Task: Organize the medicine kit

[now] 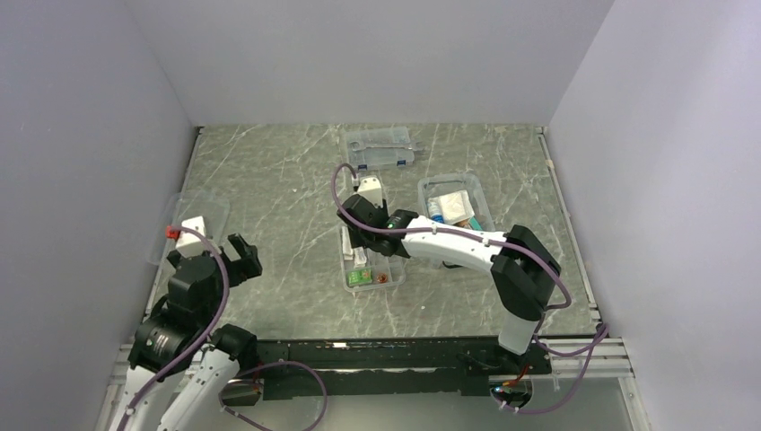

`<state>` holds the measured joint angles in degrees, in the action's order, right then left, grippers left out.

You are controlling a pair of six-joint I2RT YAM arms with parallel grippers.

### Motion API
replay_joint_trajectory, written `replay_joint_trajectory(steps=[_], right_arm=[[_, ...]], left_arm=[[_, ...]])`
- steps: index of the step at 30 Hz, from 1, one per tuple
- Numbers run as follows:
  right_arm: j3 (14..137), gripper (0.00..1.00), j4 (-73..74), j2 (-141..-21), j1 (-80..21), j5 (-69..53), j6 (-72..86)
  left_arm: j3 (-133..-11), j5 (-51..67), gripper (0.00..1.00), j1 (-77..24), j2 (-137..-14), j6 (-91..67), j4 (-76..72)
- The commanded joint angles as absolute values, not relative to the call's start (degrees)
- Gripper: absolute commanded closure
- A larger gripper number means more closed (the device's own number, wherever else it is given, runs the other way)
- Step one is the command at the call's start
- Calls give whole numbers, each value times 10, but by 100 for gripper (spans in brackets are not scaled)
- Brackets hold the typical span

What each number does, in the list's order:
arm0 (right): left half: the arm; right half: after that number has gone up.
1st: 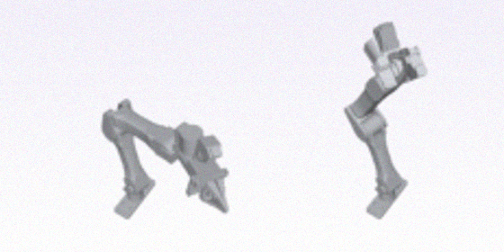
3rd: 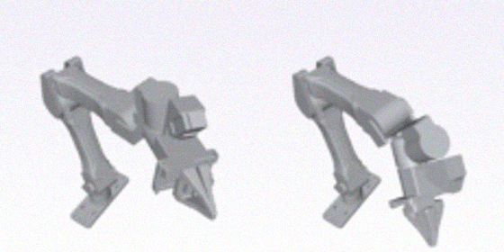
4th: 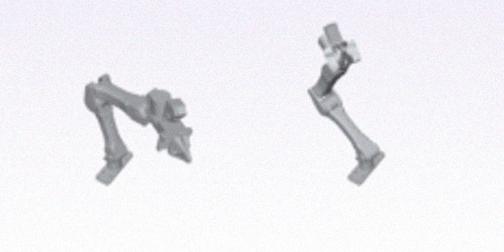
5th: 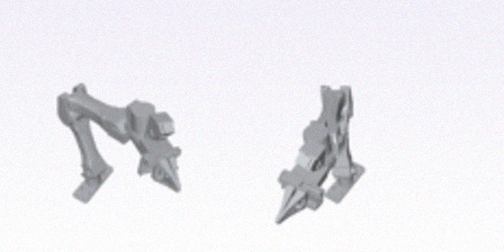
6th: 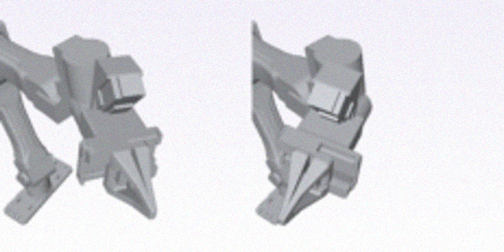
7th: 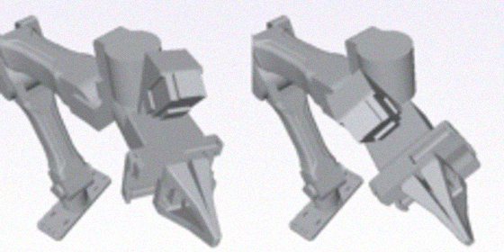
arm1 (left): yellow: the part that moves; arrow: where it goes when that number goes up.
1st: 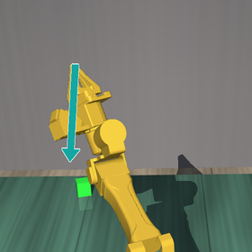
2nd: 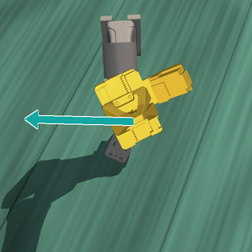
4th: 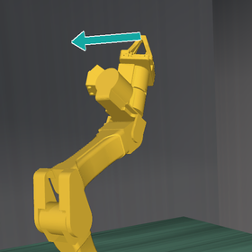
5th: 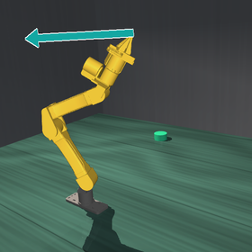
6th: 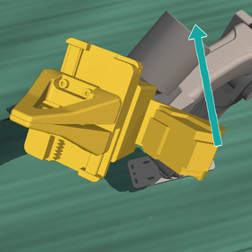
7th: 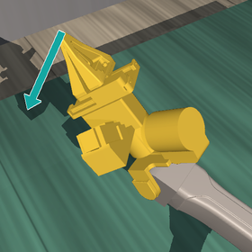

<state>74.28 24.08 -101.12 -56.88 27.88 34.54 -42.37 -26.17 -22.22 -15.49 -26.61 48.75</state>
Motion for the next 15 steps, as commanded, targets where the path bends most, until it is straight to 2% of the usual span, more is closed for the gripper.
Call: replay_joint_trajectory(steps=[1,15], right_arm=[[729,47,225,-990,-568,261,348],[638,47,190,-888,-568,260,332]], left_arm=[[-441,-261,1,-224,-215,-264,482],[-474,-282,1,-211,-398,-261,435]])
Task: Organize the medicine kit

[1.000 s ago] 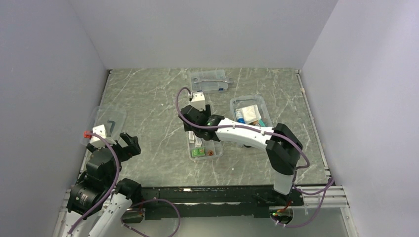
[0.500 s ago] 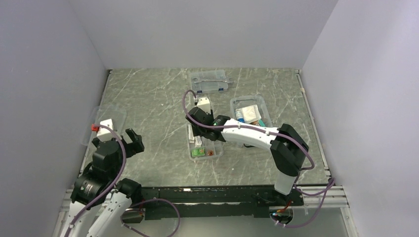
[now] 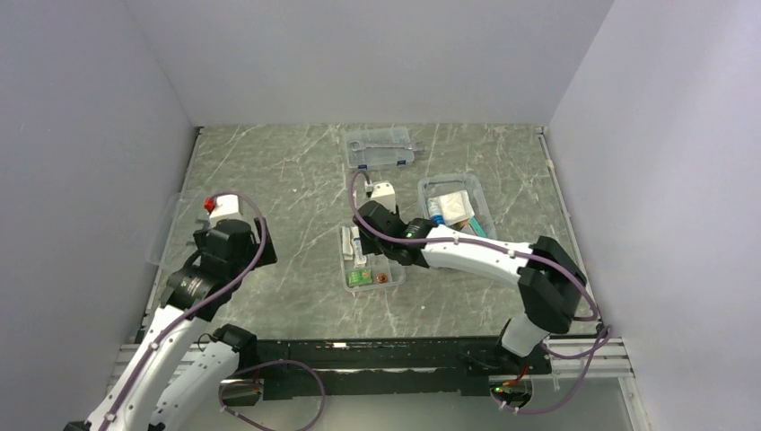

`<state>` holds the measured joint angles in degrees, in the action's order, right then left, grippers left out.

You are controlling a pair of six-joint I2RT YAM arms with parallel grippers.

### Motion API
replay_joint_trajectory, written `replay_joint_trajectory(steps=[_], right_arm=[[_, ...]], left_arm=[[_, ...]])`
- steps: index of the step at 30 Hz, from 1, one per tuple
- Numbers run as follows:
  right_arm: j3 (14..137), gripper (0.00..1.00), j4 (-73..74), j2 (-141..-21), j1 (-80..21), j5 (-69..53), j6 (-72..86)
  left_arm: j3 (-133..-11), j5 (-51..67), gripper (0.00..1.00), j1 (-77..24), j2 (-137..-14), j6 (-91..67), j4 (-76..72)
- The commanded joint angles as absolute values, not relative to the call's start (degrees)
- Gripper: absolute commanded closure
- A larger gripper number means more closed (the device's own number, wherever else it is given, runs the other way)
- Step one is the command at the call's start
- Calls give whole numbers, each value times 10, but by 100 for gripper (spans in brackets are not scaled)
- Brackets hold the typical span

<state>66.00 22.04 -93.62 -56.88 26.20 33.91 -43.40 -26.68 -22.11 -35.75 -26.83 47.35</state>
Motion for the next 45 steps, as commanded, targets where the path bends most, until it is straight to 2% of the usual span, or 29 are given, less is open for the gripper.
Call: replay_joint_trajectory(steps=[1,6,17,30,45], right_arm=[[631,47,185,-878,-568,259,330],[606,44,171,-851,-568,248,318],[655,50,175,-931,-565,228,318],[696,58,169,-1027,-547,199,326],[704,69,177,-1054,-536,199,336]], left_arm=[[-480,-280,1,-203,-410,-255,431],[-499,-233,1,-138,-463,-236,412],[-483,-172,1,-39,-519,-221,373],[-462,-145,1,-33,-520,-218,358],[-461,-127,1,-33,-513,-215,351]])
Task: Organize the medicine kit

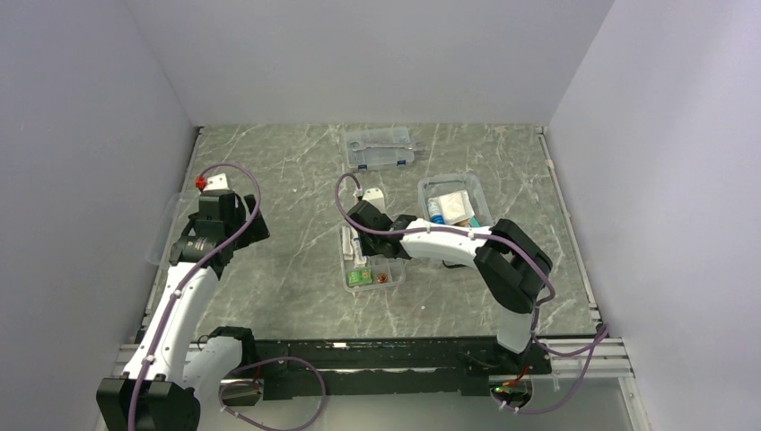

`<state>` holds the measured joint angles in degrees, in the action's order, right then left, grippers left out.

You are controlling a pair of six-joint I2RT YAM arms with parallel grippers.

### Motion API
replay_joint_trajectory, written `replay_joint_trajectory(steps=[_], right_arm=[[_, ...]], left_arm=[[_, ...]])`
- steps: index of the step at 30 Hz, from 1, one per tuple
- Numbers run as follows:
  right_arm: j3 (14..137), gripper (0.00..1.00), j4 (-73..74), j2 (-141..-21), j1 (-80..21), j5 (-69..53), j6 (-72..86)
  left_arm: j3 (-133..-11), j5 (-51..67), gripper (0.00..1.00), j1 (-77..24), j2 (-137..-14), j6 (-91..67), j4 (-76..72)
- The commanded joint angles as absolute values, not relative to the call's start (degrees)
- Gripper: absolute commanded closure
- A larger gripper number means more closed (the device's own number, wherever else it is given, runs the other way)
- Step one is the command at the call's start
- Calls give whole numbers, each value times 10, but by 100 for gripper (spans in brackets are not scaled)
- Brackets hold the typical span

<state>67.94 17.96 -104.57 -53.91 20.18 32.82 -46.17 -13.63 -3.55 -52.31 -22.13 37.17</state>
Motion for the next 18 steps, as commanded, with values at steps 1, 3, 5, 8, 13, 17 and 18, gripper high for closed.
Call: replay_joint_trajectory(steps=[1,3,5,8,13,17,18], right_arm=[[705,70,177,-1055,-535,198,336],[704,71,177,-1056,-536,196,336],[704,72,177,-1058,-536,194,336],[706,73,182,-1061,-535,193,337],[707,77,183,-1064,-536,191,339],[707,80,187,-1067,-536,190,341],[707,82,187,-1066,-536,191,342]], left_arm=[[-461,-127,1,-33,-513,-215,351],[-462,-129,2,-33,-512,-214,350],[-463,-129,1,-33,-511,-214,350],[-463,-128,1,-33,-508,-213,350],[-462,-129,1,-33,-503,-213,350],[-463,-127,1,-33,-501,-212,350],[-463,-128,2,-33,-502,-212,350]])
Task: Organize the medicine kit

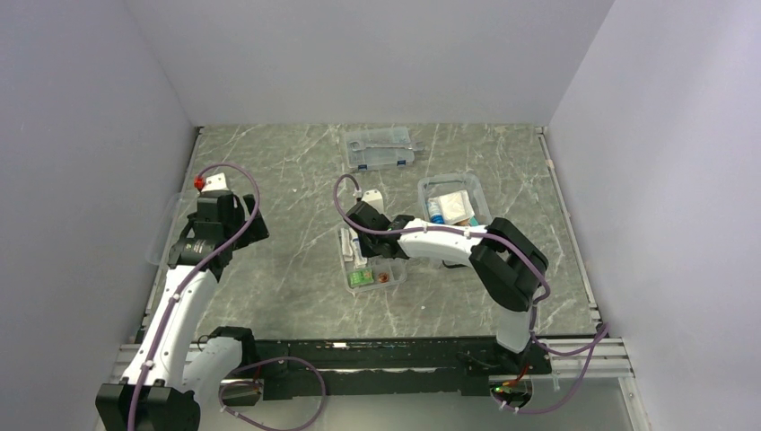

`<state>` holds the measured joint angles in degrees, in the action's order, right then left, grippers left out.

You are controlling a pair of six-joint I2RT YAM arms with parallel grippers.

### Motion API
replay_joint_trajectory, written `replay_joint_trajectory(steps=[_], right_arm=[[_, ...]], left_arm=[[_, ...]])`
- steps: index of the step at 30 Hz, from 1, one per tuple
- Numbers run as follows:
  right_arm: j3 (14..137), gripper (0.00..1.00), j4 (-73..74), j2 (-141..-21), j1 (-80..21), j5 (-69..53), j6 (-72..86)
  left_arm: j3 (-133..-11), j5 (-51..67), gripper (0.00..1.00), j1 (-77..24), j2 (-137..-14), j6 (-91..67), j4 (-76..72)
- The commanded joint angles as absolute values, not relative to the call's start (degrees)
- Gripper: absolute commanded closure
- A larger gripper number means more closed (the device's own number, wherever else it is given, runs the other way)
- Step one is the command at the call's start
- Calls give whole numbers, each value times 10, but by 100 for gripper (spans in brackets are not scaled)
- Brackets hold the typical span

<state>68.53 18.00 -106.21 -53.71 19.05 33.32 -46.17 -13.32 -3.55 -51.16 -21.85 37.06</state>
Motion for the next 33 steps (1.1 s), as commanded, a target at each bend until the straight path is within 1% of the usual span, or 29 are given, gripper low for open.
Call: replay_joint_trajectory(steps=[1,4,7,8,25,33], right_arm=[[706,84,186,-1065,-536,191,342],[708,90,189,-1064,-535,192,341],[711,99,192,-1065,-535,193,340],[711,100,192,-1063,-535,193,341],[741,100,199,-999,-537,190,323],[778,100,212,-981,-537,184,309]], left_arm=[[-463,-128,1,-33,-501,-212,350],[-462,-126,1,-33,-498,-212,349],[-462,-127,1,-33,-496,-212,350],[-461,-126,1,-33,-496,-212,350],[-461,-121,1,-33,-486,-212,349],[-461,-119,1,-33,-486,-211,349]])
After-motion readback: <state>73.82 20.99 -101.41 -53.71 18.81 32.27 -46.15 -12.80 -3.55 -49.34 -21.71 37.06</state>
